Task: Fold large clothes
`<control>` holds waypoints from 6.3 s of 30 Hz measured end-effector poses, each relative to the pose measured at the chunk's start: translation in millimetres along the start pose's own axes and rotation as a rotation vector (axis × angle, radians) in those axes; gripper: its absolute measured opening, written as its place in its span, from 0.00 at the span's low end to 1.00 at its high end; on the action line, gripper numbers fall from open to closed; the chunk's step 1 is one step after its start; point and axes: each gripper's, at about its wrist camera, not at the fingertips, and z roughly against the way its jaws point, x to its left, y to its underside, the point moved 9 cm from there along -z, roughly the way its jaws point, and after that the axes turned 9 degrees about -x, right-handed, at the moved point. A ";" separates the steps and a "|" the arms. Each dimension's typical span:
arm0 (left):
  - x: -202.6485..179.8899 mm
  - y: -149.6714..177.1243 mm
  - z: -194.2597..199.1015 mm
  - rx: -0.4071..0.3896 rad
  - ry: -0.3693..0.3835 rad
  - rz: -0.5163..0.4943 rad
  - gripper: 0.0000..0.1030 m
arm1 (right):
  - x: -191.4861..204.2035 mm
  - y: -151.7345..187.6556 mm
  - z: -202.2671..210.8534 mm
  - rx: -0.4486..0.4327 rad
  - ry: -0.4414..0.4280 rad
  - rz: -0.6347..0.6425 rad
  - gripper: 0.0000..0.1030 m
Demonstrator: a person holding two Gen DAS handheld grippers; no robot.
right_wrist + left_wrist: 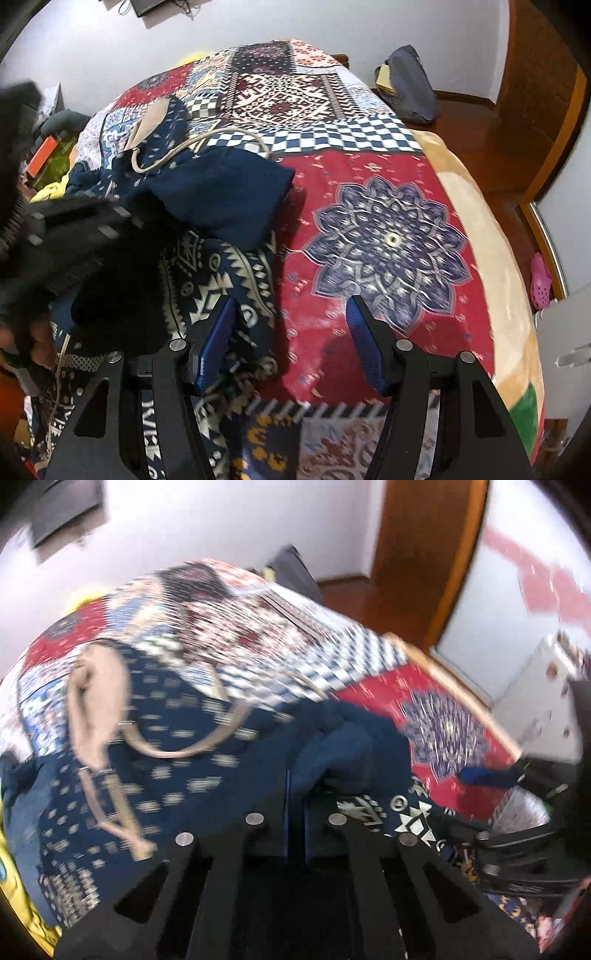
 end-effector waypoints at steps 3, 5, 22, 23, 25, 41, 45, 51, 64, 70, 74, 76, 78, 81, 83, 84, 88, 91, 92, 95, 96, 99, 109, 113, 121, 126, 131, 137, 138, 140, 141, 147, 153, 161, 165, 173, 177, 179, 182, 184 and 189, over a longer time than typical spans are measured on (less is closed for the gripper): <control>47.4 -9.1 47.9 -0.089 -0.056 0.075 0.04 | 4.8 4.2 -11.0 0.022 0.018 0.031 0.57; 77.6 -6.6 72.7 -0.123 -0.102 0.108 0.04 | 5.8 4.8 -11.9 0.014 0.035 0.044 0.58; 205.7 188.8 107.8 0.052 -0.216 0.501 0.54 | 8.0 9.2 -11.7 0.031 0.093 0.047 0.65; 209.6 192.1 109.3 0.040 -0.191 0.552 0.54 | 8.0 9.5 -11.9 0.032 0.095 0.049 0.65; 217.7 197.2 112.6 0.011 -0.127 0.670 0.54 | 8.1 10.5 -11.8 0.035 0.099 0.053 0.65; 231.8 217.6 127.6 -0.086 0.035 0.953 0.50 | 7.7 8.3 -15.8 0.037 0.117 0.054 0.68; 241.0 226.0 135.7 -0.049 -0.083 0.881 0.39 | 7.0 8.5 -15.6 0.036 0.116 0.052 0.68; 247.6 229.3 158.1 0.017 -0.266 0.701 0.39 | 7.1 7.2 -13.0 0.055 0.127 0.052 0.68; 222.5 114.0 173.9 -0.056 -0.364 0.219 0.67 | 68.0 -69.2 22.5 -0.081 0.086 0.233 0.70; 213.4 50.9 136.5 -0.094 -0.336 0.155 0.78 | 105.2 -110.0 5.7 -0.119 0.018 0.252 0.70; 223.2 28.4 99.2 -0.075 -0.319 0.153 0.79 | 124.1 -127.7 -24.2 -0.101 -0.033 0.236 0.70; 231.5 24.6 78.3 -0.050 -0.308 0.173 0.79 | 129.1 -131.1 -42.3 -0.075 -0.040 0.230 0.70; 243.2 23.6 54.3 -0.014 -0.290 0.214 0.79 | 132.9 -134.8 -63.8 -0.043 -0.044 0.217 0.70; 260.3 24.5 21.0 0.031 -0.246 0.302 0.79 | 138.9 -142.5 -97.1 0.001 -0.057 0.196 0.70; 269.4 24.3 1.5 0.049 -0.225 0.353 0.79 | 142.8 -148.8 -112.1 0.014 -0.062 0.188 0.70; 274.0 23.4 -9.5 0.056 -0.216 0.373 0.79 | 144.8 -152.1 -119.5 0.021 -0.067 0.182 0.70; 281.7 22.1 -44.1 0.098 -0.200 0.410 0.79 | 149.3 -163.1 -149.8 0.061 -0.087 0.132 0.70; 289.2 27.3 -66.8 0.141 -0.222 0.426 0.79 | 147.8 -167.3 -169.5 0.088 -0.084 0.092 0.70; 290.7 27.5 -71.3 0.145 -0.226 0.436 0.79 | 147.0 -169.2 -173.3 0.083 -0.074 0.094 0.70; 293.6 29.1 -81.2 0.134 -0.222 0.468 0.72 | 150.5 -170.0 -178.0 0.071 -0.055 0.148 0.66; 293.9 31.0 -83.6 0.138 -0.220 0.469 0.59 | 152.1 -169.1 -177.6 0.065 -0.049 0.175 0.64; 287.8 33.1 -87.0 0.133 -0.193 0.485 0.37 | 158.1 -165.5 -172.2 0.042 -0.047 0.216 0.46; 253.7 -12.6 -6.5 0.002 -0.248 0.263 0.11 | 160.1 -161.1 -102.7 -0.038 -0.113 0.199 0.08; 230.8 -20.4 45.6 -0.062 -0.170 0.276 0.11 | 158.1 -154.8 -47.1 -0.096 -0.170 0.192 0.08; 180.9 33.7 111.0 -0.043 -0.091 0.220 0.11 | 151.9 -95.9 20.2 -0.100 -0.202 0.248 0.08; 164.3 87.4 121.3 0.029 -0.088 0.208 0.12 | 133.5 -52.2 26.3 -0.039 -0.193 0.234 0.08; 161.2 143.9 109.7 0.138 -0.112 0.246 0.17 | 120.9 -16.5 17.4 0.012 -0.127 0.258 0.11; 163.9 163.4 109.6 0.160 -0.148 0.288 0.44 | 100.8 6.5 17.6 0.081 -0.016 0.306 0.30; 165.4 160.0 113.0 0.155 -0.163 0.282 0.54 | 98.8 7.3 21.0 0.079 -0.015 0.305 0.31; 164.6 151.0 118.4 0.136 -0.153 0.261 0.56 | 99.6 -0.1 29.8 0.059 -0.034 0.298 0.32; 165.0 146.4 120.5 0.132 -0.149 0.254 0.56 | 101.7 -2.0 33.1 0.051 -0.042 0.295 0.33; 176.4 99.4 125.8 0.055 -0.160 0.222 0.64 | 126.9 -41.5 40.0 -0.059 -0.091 0.307 0.58; 197.5 65.8 92.4 0.041 -0.143 0.239 0.64 | 152.6 -69.4 -2.5 -0.047 -0.119 0.311 0.58; 215.0 58.9 31.7 0.072 -0.098 0.300 0.59 | 156.1 -75.4 -74.0 0.061 -0.176 0.208 0.57; 220.9 58.0 14.9 0.066 -0.062 0.379 0.17 | 155.1 -74.5 -87.7 0.086 -0.238 0.136 0.30; 183.3 42.7 57.7 -0.006 0.043 0.354 0.06 | 161.6 -66.1 -51.8 0.058 -0.321 0.128 0.07; 147.9 34.9 103.7 -0.054 0.117 0.305 0.06 | 166.0 -57.3 -2.9 0.020 -0.359 0.158 0.06; 134.4 36.9 119.8 -0.059 0.132 0.284 0.06 | 169.9 -50.2 19.8 0.009 -0.381 0.169 0.06; 114.4 50.4 141.4 -0.056 0.156 0.278 0.06 | 173.9 -32.4 49.3 -0.001 -0.394 0.199 0.06; 101.7 64.5 155.6 -0.053 0.154 0.260 0.06 | 174.7 -18.4 65.7 0.001 -0.404 0.216 0.06; 81.1 104.7 174.0 -0.010 0.178 0.261 0.06 | 167.2 14.9 88.3 0.025 -0.406 0.233 0.06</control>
